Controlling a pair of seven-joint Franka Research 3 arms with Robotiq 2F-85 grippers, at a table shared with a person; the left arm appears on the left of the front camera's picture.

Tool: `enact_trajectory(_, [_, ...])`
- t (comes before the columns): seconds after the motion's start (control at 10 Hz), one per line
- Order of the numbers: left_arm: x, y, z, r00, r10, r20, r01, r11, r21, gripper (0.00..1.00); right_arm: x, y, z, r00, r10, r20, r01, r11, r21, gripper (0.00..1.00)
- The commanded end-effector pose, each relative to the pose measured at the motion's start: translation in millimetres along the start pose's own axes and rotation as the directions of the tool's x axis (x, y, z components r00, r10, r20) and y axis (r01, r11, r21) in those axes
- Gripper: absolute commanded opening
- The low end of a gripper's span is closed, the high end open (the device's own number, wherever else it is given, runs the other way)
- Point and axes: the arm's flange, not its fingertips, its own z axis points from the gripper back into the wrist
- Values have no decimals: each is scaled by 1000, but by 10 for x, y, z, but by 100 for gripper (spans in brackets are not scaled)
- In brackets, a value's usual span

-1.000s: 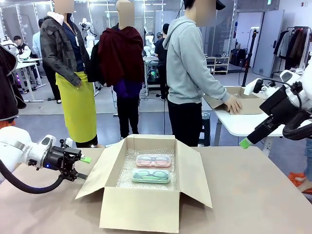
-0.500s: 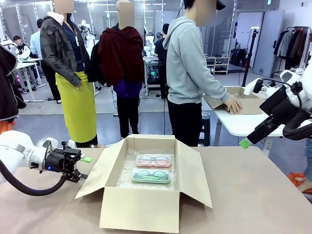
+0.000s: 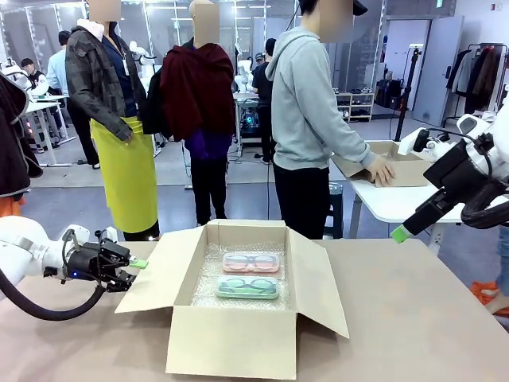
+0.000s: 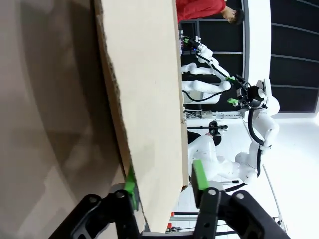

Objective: Pack the glasses set securely to prepare it for shipping.
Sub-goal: Position the Package Box on the left side of the table.

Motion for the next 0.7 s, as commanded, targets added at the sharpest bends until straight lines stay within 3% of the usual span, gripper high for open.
enact_trajectory(0.0, [28, -37, 62, 999, -42, 14, 43, 997, -61, 0, -10, 25, -1, 1000, 2, -5, -2, 1000, 0, 100])
enact_trajectory(0.6, [-18, -138, 35, 998, -64, -3, 64, 997, -36, 0, -10, 25, -1, 1000, 2, -5, -2, 1000, 0, 100])
